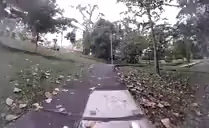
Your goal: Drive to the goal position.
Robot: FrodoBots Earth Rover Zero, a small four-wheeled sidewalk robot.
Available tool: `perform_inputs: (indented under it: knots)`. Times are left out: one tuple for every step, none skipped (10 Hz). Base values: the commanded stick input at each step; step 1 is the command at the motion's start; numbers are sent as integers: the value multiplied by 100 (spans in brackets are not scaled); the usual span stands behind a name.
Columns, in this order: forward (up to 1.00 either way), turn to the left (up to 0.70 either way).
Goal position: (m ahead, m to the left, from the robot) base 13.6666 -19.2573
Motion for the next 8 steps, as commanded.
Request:
perform_inputs:
  knots:
    - [70, 0]
    - [70, 0]
    - [70, 0]
    - [70, 0]
    - [70, 0]
    - [70, 0]
    - [70, 0]
    - [70, 0]
